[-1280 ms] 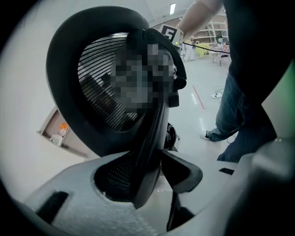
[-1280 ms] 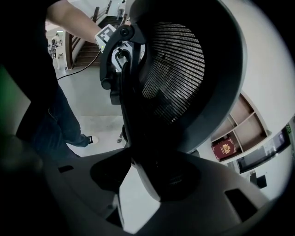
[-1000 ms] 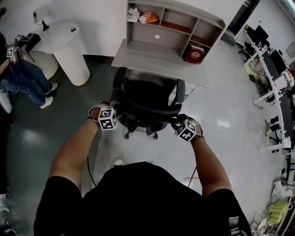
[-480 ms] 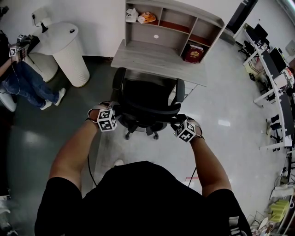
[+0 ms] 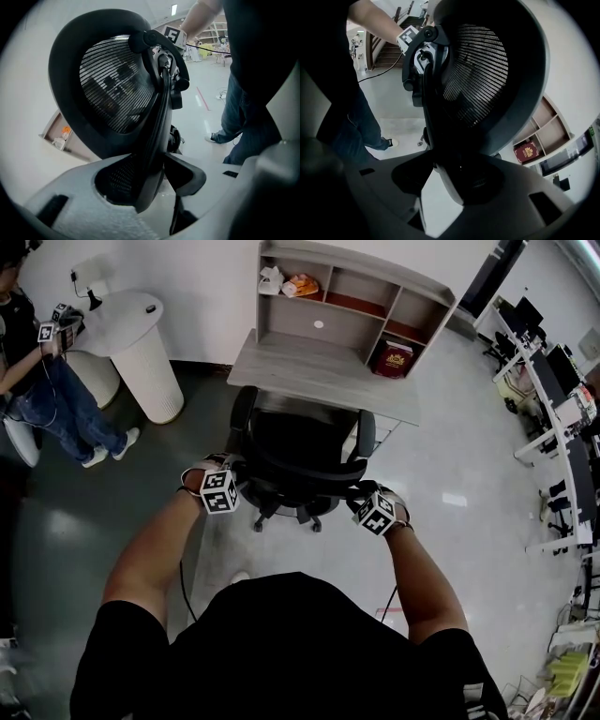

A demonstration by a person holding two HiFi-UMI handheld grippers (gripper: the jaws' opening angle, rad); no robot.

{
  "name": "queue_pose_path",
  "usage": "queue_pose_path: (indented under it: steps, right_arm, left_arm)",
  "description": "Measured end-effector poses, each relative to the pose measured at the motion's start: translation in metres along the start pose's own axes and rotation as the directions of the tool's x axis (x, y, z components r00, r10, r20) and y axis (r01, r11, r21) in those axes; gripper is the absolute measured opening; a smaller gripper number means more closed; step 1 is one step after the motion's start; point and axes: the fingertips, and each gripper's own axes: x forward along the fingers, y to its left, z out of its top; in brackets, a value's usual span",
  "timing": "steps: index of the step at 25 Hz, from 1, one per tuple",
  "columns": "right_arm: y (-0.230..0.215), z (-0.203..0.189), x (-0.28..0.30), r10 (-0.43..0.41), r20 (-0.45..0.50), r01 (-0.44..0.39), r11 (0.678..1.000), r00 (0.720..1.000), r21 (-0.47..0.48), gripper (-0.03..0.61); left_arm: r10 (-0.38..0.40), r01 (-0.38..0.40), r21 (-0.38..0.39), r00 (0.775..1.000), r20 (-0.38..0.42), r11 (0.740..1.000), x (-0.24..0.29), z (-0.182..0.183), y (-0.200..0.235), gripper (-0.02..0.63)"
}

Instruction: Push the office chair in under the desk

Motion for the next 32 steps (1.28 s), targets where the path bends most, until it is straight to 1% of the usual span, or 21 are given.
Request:
queue_pose_path:
  steps: [4,7,11,13,15,18,20,22,24,26,28,30,32]
  right_arm:
    - [0.0,0.0,-0.001,-0.014,0.002,0.014,1.0,1.0,-0.006,0.196]
    - [-0.001,-0.001,-0.002,-0.006,-0.01,0.006,1.0,1.0,0.003,0.196]
    - [-0.004,0.006,-0.005,-0.012,0.025,0.01,0.999,1.0,0.049,0.213]
    - [-0.004,0.005,-0.01,-0.022,0.055,0.017,0.995,0.998,0.098,0.215]
    - [-0.005,0.004,-0.019,-0.029,0.097,0.012,0.985,0.995,0.175,0.216]
    - [-0.013,0.011,-0.037,-0.048,0.186,-0.015,0.946,0.981,0.323,0.219]
    - [-0.023,0.014,-0.052,-0.082,0.223,-0.008,0.927,0.971,0.375,0.219]
    - [-0.032,0.017,-0.067,-0.115,0.251,0.005,0.917,0.961,0.399,0.218]
    - [-0.039,0.026,-0.083,-0.141,0.291,0.008,0.91,0.946,0.415,0.203]
    - [-0.046,0.038,-0.098,-0.165,0.331,0.01,0.905,0.929,0.425,0.19]
    - [-0.052,0.049,-0.111,-0.189,0.368,0.009,0.899,0.91,0.438,0.179]
    - [-0.053,0.059,-0.12,-0.201,0.397,0.002,0.894,0.896,0.448,0.166]
    - [-0.051,0.068,-0.128,-0.212,0.423,-0.006,0.889,0.881,0.458,0.16]
  left_arm:
    - [0.003,-0.003,0.0,1.0,-0.003,1.0,-0.001,-0.001,-0.001,0.192]
    - [0.005,-0.005,-0.003,1.0,-0.005,1.0,-0.002,0.0,-0.001,0.192]
    - [-0.049,0.048,-0.051,0.998,-0.027,0.998,-0.004,0.001,0.001,0.192]
    - [-0.067,0.065,-0.083,0.997,-0.025,0.994,-0.005,0.002,0.0,0.192]
    - [-0.056,0.053,-0.113,0.998,-0.023,0.992,-0.008,0.003,0.0,0.196]
    - [-0.037,0.033,-0.145,0.999,-0.022,0.989,-0.021,0.001,0.003,0.199]
    - [-0.027,0.026,-0.17,1.0,-0.004,0.985,-0.032,0.0,0.007,0.199]
    - [-0.011,0.017,-0.205,1.0,0.029,0.979,-0.044,0.001,0.012,0.199]
    - [0.02,0.002,-0.266,0.997,0.08,0.964,-0.059,0.001,0.02,0.198]
    - [0.057,-0.008,-0.346,0.99,0.131,0.938,-0.074,0.003,0.032,0.194]
    - [0.107,-0.024,-0.414,0.979,0.176,0.91,-0.089,0.008,0.046,0.172]
    - [0.171,-0.048,-0.459,0.958,0.23,0.887,-0.105,0.019,0.062,0.141]
    - [0.238,-0.066,-0.493,0.925,0.296,0.868,-0.121,0.034,0.075,0.072]
